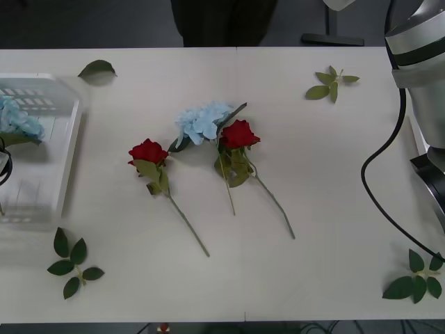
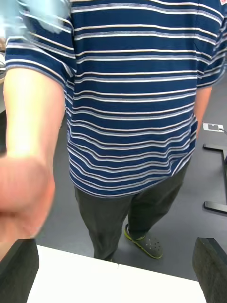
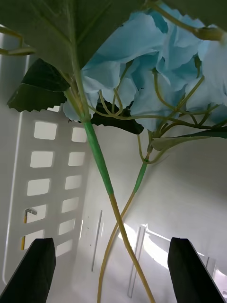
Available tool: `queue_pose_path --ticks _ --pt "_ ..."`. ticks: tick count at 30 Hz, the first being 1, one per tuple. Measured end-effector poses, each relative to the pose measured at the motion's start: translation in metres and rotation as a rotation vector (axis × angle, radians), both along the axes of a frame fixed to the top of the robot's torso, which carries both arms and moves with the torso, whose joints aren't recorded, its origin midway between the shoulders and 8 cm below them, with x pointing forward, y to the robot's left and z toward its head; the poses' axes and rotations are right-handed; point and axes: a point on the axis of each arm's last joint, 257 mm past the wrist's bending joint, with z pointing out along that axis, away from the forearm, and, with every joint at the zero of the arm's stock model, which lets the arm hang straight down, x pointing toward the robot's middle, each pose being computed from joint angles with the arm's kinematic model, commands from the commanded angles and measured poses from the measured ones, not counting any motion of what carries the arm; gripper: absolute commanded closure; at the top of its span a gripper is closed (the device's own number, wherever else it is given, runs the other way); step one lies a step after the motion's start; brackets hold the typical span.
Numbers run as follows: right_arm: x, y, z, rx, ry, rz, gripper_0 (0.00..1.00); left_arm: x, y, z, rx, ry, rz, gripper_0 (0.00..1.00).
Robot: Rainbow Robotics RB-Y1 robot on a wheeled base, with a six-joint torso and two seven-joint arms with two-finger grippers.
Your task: Place the red flowers into the right box and the blue flowers into the left box. If a person shows an open palm, hand one flower to the person first, then continue sorting.
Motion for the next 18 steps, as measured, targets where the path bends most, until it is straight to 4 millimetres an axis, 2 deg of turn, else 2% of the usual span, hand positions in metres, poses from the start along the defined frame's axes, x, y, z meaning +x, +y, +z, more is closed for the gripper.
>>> queue_pose_path --ticks 5,10,16,18 --pt "0.000 -0.001 -0.004 0.001 0.012 -0.001 0.05 0.000 0.000 0.000 0.000 0.000 0.000 0.31" --pt "-0.011 -0.003 -0.025 0.038 0.145 0.042 0.05 0.000 0.000 0.000 0.000 0.000 0.000 0.32" --pt "-0.053 -0.018 -0.037 0.049 0.332 0.098 0.06 0.000 0.000 0.000 0.000 0.000 0.000 0.28" --pt "-0.068 -0.018 -0.040 0.049 0.377 0.128 0.05 0.000 0.000 0.000 0.000 0.000 0.000 0.19"
